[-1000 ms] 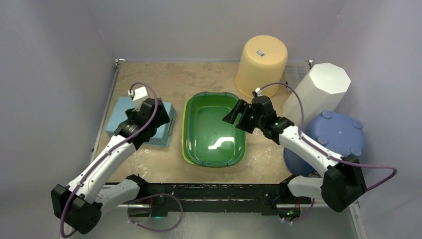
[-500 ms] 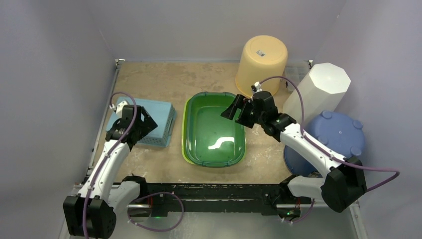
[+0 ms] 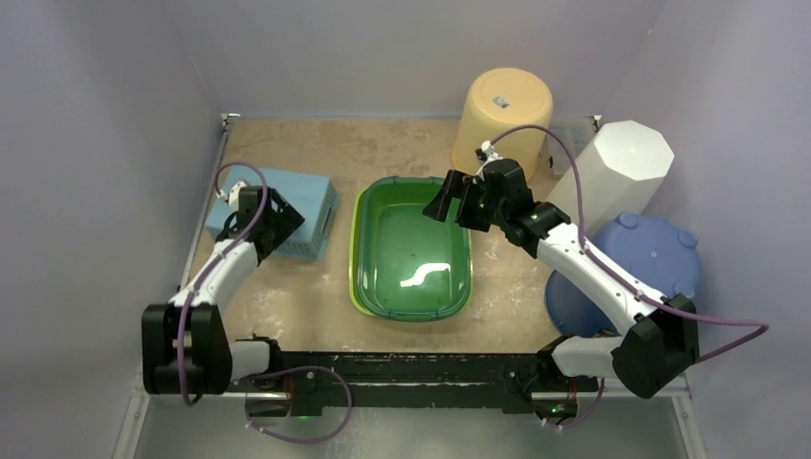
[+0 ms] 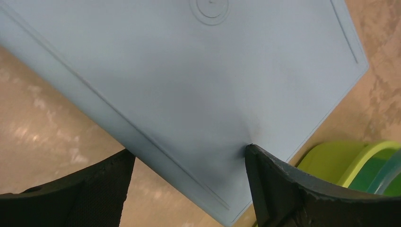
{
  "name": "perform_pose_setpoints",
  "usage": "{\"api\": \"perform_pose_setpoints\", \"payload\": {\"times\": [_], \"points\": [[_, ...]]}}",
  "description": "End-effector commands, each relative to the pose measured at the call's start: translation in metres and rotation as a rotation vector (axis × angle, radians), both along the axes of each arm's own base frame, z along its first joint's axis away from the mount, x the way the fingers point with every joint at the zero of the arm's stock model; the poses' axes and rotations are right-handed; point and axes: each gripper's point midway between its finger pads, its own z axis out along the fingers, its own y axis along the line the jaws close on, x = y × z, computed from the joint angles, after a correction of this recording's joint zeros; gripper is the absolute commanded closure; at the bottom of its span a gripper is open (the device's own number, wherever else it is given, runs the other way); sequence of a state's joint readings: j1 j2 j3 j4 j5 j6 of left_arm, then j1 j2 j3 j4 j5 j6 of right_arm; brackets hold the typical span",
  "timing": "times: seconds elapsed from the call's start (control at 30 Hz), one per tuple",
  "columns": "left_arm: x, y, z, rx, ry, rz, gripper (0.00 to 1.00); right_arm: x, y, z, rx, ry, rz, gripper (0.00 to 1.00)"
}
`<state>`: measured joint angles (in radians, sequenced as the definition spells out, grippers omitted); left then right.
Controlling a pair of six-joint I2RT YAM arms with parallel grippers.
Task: Turn the large container upside down
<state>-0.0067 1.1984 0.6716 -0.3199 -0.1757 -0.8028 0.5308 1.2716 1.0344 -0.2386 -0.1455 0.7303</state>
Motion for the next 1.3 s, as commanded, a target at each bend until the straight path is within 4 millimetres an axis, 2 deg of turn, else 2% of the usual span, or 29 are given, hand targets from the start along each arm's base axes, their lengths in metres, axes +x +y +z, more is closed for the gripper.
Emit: {"api": "perform_pose_setpoints", "payload": {"times": [0.0,0.2,0.47,0.57,0.7,0.77,0.97,1.27], "points": [[0.060,0.012,0.005,0.032,-0.067,-0.026,0.19,0.010,-0.010,0.013,-0.099,-0.064,0.003,0.07],[0.113,0.028,-0.011,0.034,-0.043,-0.031,0.27,0.018,-0.022,0.016,-0.178,-0.080,-0.025,0.04],[0.177,0.012,-0.025,-0.166,-0.137,0.024,0.31,0.016,-0.029,0.024,-0.204,-0.092,-0.037,0.04],[0.188,0.004,-0.030,-0.255,-0.171,0.071,0.32,0.014,-0.033,0.024,-0.215,-0.093,-0.045,0.03],[0.196,-0.010,-0.027,-0.324,-0.208,0.113,0.33,0.012,-0.035,0.024,-0.219,-0.094,-0.051,0.03],[0.194,-0.020,-0.013,-0.314,-0.233,0.106,0.33,0.011,-0.036,0.025,-0.221,-0.093,-0.051,0.03],[0.170,-0.033,0.013,-0.234,-0.271,0.095,0.28,0.011,-0.039,0.028,-0.226,-0.105,-0.061,0.02],[0.156,-0.069,0.020,-0.204,-0.267,-0.021,0.27,0.008,-0.038,0.027,-0.213,-0.104,-0.051,0.02]]}}
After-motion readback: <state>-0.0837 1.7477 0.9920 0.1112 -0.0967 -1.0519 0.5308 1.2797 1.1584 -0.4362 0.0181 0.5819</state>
